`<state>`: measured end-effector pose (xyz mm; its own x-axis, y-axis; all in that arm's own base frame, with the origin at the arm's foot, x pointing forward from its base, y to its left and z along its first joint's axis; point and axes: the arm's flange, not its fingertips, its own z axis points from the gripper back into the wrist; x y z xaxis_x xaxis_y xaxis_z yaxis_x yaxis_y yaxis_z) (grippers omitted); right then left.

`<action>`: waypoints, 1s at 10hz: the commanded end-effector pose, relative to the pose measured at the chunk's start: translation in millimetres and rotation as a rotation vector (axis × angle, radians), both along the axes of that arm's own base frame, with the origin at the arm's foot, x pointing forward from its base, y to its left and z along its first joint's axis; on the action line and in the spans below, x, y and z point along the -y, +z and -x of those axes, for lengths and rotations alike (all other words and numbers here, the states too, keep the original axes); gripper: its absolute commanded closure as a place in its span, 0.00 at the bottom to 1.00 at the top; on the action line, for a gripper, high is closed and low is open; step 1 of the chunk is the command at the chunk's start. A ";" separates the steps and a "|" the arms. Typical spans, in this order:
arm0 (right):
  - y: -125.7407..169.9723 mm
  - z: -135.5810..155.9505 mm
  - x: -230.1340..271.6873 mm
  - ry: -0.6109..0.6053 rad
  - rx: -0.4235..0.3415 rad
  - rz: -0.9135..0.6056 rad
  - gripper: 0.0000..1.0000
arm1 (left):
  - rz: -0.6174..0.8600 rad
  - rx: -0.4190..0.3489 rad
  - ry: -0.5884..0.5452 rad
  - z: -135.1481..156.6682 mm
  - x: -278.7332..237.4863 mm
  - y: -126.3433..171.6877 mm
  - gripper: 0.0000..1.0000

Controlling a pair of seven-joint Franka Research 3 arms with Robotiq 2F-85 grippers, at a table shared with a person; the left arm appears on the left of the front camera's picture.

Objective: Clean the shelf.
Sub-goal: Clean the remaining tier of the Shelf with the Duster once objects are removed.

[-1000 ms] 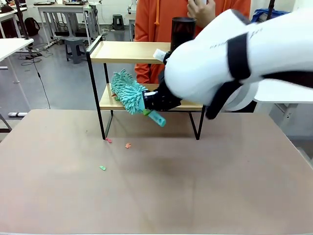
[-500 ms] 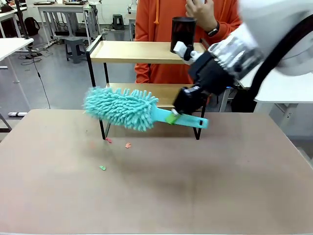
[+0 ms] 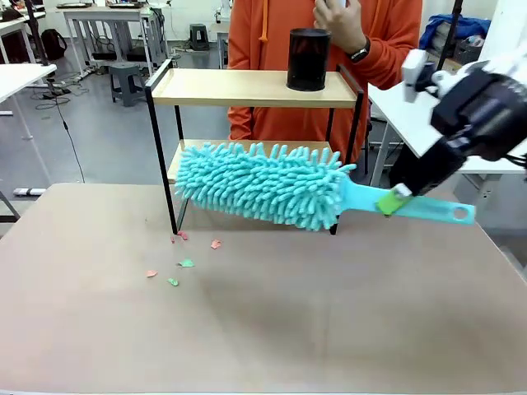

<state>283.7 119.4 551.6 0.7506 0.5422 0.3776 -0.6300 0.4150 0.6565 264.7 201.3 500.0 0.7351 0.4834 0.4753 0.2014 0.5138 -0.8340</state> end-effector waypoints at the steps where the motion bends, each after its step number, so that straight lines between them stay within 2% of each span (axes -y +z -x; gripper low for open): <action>1: -7.5 6.5 20.0 0.046 0.008 -0.080 1.00 | 0.006 0.028 -0.001 -1.6 2.1 -1.2 0.00; 2: -1.4 15.5 45.2 0.063 -0.015 -0.098 1.00 | 0.006 0.028 -0.001 -1.6 2.1 -1.2 0.00; 4: 16.9 56.6 133.1 -0.095 -0.044 -0.208 1.00 | 0.006 0.028 -0.001 -1.6 2.1 -1.2 0.00; 7: 6.4 128.9 242.3 -0.626 -0.082 -0.261 1.00 | 0.006 0.028 -0.001 -1.6 2.1 -1.2 0.00; 8: -7.9 142.2 255.9 -0.852 -0.164 -0.169 1.00 | 0.006 0.028 -0.001 -1.6 2.1 -1.2 0.00; 9: -21.6 138.0 259.8 -0.953 -0.242 -0.127 1.00 | 0.006 0.028 -0.001 -1.6 2.1 -1.2 0.00; 10: -33.6 123.7 259.3 -1.042 -0.286 -0.125 1.00 | 0.006 0.028 -0.001 -1.6 2.1 -1.2 0.00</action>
<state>134.4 -166.0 529.8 0.9213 -0.3073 0.2383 0.0060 0.6239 0.7815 264.8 201.0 500.2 0.7351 0.4831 0.4756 0.2016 0.5141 -0.8337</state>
